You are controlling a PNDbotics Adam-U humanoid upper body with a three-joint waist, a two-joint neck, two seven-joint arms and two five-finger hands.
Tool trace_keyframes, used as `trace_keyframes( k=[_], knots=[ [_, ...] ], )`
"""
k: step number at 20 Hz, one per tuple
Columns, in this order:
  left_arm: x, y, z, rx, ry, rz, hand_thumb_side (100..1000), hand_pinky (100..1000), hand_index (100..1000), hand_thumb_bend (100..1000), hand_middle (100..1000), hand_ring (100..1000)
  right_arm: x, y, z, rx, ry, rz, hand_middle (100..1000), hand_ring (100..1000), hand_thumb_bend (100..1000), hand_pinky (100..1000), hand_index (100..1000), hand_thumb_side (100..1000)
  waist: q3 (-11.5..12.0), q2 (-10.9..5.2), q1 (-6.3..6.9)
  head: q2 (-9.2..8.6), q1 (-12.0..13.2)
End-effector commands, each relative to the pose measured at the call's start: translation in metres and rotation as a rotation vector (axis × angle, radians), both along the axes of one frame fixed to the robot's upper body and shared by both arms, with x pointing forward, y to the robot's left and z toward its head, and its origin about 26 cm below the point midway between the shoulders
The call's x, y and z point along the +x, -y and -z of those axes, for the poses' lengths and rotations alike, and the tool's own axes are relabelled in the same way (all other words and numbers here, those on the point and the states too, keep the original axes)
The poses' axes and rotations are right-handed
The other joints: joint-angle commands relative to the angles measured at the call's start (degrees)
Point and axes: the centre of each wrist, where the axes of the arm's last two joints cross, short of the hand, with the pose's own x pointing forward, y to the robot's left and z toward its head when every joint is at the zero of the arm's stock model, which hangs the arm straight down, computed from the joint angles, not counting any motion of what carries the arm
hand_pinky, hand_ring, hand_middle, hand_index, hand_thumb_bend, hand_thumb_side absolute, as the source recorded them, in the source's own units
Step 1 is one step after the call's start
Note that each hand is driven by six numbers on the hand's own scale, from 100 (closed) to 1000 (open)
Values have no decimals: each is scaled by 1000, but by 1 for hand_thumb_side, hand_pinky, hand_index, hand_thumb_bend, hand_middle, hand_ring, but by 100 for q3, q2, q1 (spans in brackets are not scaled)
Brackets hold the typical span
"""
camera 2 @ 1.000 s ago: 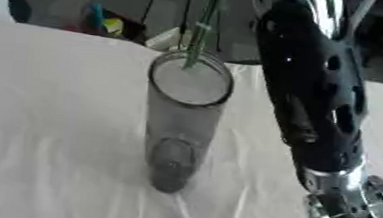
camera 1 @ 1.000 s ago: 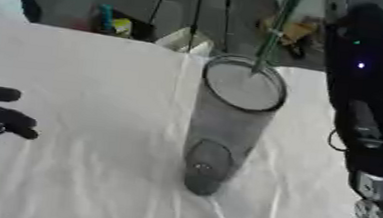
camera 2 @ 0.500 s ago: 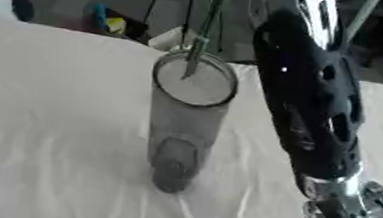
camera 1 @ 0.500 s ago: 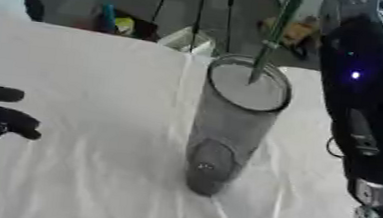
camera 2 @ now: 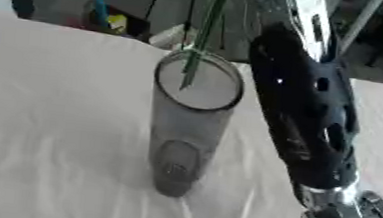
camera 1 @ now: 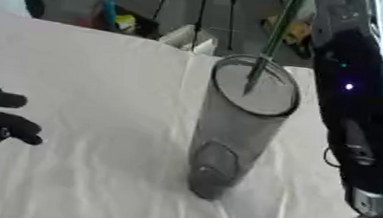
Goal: Arrange flowers into the vase.
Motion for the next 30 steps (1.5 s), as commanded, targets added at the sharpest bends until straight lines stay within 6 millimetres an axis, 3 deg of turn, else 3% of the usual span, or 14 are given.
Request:
trace_keyframes(
  k=[1, 20, 25, 30],
  knots=[
    [-3, 5, -7, 5, 32, 19, 1000, 580, 863, 122, 731, 630, -5, 5, -9, -4, 47, 7, 100, 100, 100, 100, 100, 319, 5, -12, -56, -91, -17],
    [-3, 7, -6, 18, 36, 15, 1000, 580, 862, 120, 733, 630, 3, 14, -3, -76, 106, 2, 100, 100, 100, 100, 100, 353, -15, 126, -53, -180, 1],
    [-4, 7, -6, 19, 37, 14, 1000, 581, 862, 120, 735, 631, 9, 18, 2, -88, 109, 13, 100, 100, 100, 140, 100, 477, -19, 134, -50, -176, -4],
    [-3, 7, -7, 22, 40, 10, 1000, 581, 862, 120, 735, 631, 16, 23, 5, -94, 119, 33, 100, 100, 102, 171, 100, 532, -28, 142, -49, -167, 6]
  ],
)
